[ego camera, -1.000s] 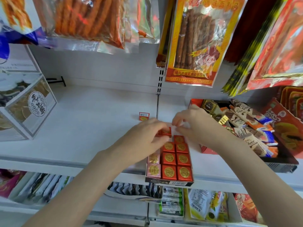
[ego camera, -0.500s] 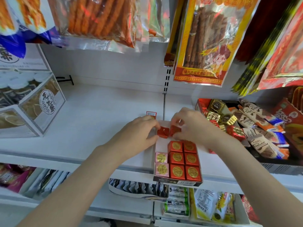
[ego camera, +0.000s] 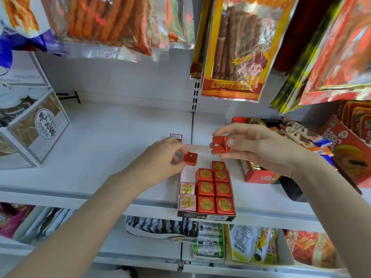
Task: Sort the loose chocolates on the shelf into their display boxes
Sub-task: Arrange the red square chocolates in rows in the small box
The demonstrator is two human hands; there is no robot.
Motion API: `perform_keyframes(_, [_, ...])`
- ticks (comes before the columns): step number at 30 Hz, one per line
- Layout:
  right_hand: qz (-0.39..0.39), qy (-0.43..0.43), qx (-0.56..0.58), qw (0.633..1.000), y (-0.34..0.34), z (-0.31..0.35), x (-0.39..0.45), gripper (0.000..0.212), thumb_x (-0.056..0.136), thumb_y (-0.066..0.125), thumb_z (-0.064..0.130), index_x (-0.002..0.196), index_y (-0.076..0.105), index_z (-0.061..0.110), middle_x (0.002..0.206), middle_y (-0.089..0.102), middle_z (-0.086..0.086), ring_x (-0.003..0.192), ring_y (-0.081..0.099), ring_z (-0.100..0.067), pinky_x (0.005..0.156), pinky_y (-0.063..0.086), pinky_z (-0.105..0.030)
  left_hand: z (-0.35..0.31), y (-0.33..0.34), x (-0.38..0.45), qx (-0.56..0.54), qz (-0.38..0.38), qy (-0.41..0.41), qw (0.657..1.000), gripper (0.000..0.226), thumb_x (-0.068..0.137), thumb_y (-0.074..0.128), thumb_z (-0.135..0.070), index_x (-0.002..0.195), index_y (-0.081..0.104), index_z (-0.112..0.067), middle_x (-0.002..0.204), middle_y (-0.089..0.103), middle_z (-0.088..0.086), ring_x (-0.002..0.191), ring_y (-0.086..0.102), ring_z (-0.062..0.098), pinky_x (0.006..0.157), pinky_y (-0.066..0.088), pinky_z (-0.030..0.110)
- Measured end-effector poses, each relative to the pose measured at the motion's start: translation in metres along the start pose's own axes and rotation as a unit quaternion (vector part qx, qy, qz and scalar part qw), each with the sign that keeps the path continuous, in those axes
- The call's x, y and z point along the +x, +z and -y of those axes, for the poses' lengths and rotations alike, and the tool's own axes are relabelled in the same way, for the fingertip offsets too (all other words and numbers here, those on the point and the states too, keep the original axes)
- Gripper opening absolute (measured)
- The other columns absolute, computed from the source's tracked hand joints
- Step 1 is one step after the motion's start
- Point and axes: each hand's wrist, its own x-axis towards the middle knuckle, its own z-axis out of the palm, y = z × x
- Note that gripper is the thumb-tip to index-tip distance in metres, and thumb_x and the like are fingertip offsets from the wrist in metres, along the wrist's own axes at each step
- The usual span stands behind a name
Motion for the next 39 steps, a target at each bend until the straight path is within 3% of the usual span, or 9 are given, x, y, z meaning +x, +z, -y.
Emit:
perform_keyframes(2, [-0.022,0.003,-0.006,1.000,0.000,0.000,-0.001,0.024,0.079,0.059,0.011,0.102,0.064,0.006,0.096,0.069,-0.013,0.092,0.069,-0.024,0.074,0.057,-0.021,-0.001,0.000,0.000,0.002,0.001,-0.001,1.000,0.026,0.084,0.060,-0.021,0.110,0.059,-0.017,0.112,0.053,-0.005,0.092,0.059,0.007,0.088,0.050,0.030])
perform_keyframes(7, [-0.130,0.011,-0.214,0.968,0.012,-0.006,0.006,0.021,0.077,0.067,0.031,0.084,0.063,0.011,0.070,0.067,0.000,0.053,0.059,-0.006,0.059,0.051,-0.019,-0.002,0.001,0.001,0.009,0.000,-0.002,1.000,0.025,0.084,0.061,-0.020,0.109,0.060,-0.017,0.110,0.052,-0.006,0.090,0.060,0.007,0.087,0.050,0.028])
perform_keyframes(11, [-0.154,0.006,-0.275,0.949,0.019,-0.010,0.013,0.020,0.079,0.067,0.033,0.086,0.060,0.016,0.061,0.066,0.000,0.044,0.058,-0.002,0.051,0.046,-0.014,-0.002,0.000,0.001,0.012,0.000,-0.005,1.000,0.025,0.084,0.061,-0.021,0.109,0.060,-0.018,0.110,0.052,-0.006,0.091,0.059,0.008,0.087,0.050,0.029])
perform_keyframes(16, [-0.129,-0.011,-0.256,0.958,0.012,-0.010,0.012,0.015,0.075,0.072,0.016,0.085,0.062,0.020,0.080,0.068,0.000,0.065,0.066,-0.011,0.065,0.051,-0.022,-0.001,0.000,0.001,0.008,0.005,-0.005,1.000,0.024,0.084,0.061,-0.023,0.108,0.060,-0.018,0.112,0.053,-0.006,0.092,0.059,0.007,0.088,0.050,0.030])
perform_keyframes(21, [-0.074,-0.067,-0.350,0.932,0.009,-0.004,0.011,0.020,0.075,0.071,0.007,0.082,0.065,0.025,0.087,0.068,0.005,0.084,0.063,-0.007,0.080,0.052,-0.022,-0.002,-0.001,-0.001,0.008,0.008,-0.005,1.000,0.024,0.084,0.060,-0.024,0.108,0.060,-0.018,0.114,0.053,-0.005,0.093,0.060,0.009,0.089,0.050,0.033])
perform_keyframes(25, [-0.024,-0.082,-0.429,0.899,0.008,-0.005,0.013,0.024,0.086,0.058,0.005,0.099,0.064,0.024,0.102,0.060,0.013,0.095,0.057,-0.003,0.086,0.047,-0.018,-0.002,-0.001,-0.002,0.009,0.011,-0.007,1.000,0.024,0.085,0.059,-0.023,0.108,0.059,-0.017,0.117,0.053,-0.005,0.094,0.060,0.009,0.090,0.050,0.032])
perform_keyframes(29, [-0.040,-0.083,-0.345,0.934,0.007,0.000,0.012,0.027,0.088,0.055,0.008,0.106,0.057,0.028,0.108,0.057,0.011,0.093,0.062,-0.006,0.078,0.053,-0.018,-0.003,-0.002,-0.002,0.014,0.013,-0.008,1.000,0.024,0.085,0.059,-0.021,0.109,0.059,-0.017,0.119,0.053,-0.004,0.094,0.060,0.009,0.090,0.050,0.031])
perform_keyframes(34, [-0.068,-0.080,-0.329,0.938,0.006,-0.006,0.015,0.027,0.073,0.073,0.010,0.089,0.054,0.021,0.090,0.068,-0.001,0.083,0.065,-0.018,0.081,0.055,-0.035,-0.003,-0.002,-0.002,0.016,0.012,-0.011,1.000,0.025,0.086,0.059,-0.022,0.111,0.058,-0.017,0.119,0.053,-0.005,0.094,0.059,0.009,0.090,0.049,0.031])
perform_keyframes(39, [-0.051,-0.101,-0.365,0.924,0.002,-0.007,0.015,0.020,0.077,0.069,0.010,0.091,0.059,0.020,0.089,0.068,0.006,0.084,0.064,-0.009,0.080,0.051,-0.026,-0.003,-0.003,-0.002,0.012,0.012,-0.008,1.000,0.024,0.085,0.059,-0.024,0.108,0.059,-0.018,0.117,0.053,-0.004,0.092,0.060,0.009,0.089,0.050,0.032])
